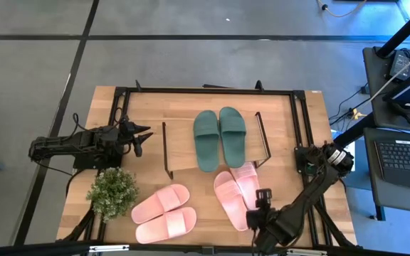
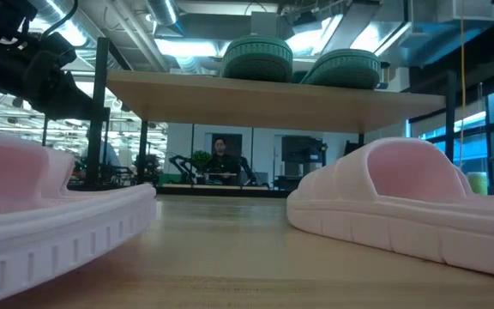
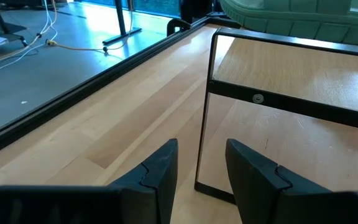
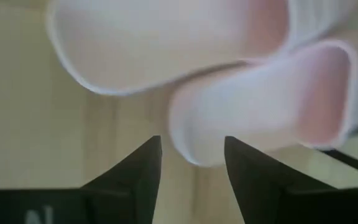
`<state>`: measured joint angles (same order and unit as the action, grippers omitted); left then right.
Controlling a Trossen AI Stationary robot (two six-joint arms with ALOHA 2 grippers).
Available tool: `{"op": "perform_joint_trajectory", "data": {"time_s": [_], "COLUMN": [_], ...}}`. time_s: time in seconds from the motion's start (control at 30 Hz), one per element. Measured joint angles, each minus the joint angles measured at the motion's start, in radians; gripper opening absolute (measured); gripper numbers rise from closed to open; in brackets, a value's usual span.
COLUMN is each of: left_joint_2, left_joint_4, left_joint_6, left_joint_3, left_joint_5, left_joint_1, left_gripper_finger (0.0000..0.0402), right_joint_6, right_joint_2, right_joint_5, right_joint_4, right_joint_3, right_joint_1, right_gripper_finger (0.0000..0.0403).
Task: Pick and place slides into the shelf
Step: Put the pink slide under the shelf
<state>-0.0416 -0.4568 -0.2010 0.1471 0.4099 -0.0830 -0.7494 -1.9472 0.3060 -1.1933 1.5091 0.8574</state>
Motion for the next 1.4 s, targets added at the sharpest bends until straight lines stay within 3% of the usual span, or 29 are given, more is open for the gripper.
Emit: {"op": "perform_joint_trajectory", "data": {"time_s": [0.37,0.57,0.73,1.4], "left_joint_2": [0.000,0.000,0.000,0.000], "left_joint_4": [0.000,0.000,0.000,0.000], "left_joint_6": [-0.006,-0.002,-0.001,-0.001], "left_joint_3": [0.000,0.000,0.000,0.000], "left_joint_5": [-0.003,-0.004,-0.004,-0.004], "left_joint_1": [0.000,0.000,0.000,0.000], "left_gripper_finger": [0.0127,0.0127,0.0127,0.0127], "right_joint_6": [0.037,0.083,0.098,0.236], "right_joint_2": [0.000,0.000,0.000,0.000], "right_joint_5": [-0.121,-0.127,-0.176,-0.159], "right_joint_4": [0.192,0.271,0.267,0.232], "right_joint_3": [-0.099,-0.123,-0.155,-0.244], "right_joint_1": [0.001,-0.001,-0.014,-0.132], "right_gripper_finger": [0.0177,0.0177,0.0177,0.0177]}}
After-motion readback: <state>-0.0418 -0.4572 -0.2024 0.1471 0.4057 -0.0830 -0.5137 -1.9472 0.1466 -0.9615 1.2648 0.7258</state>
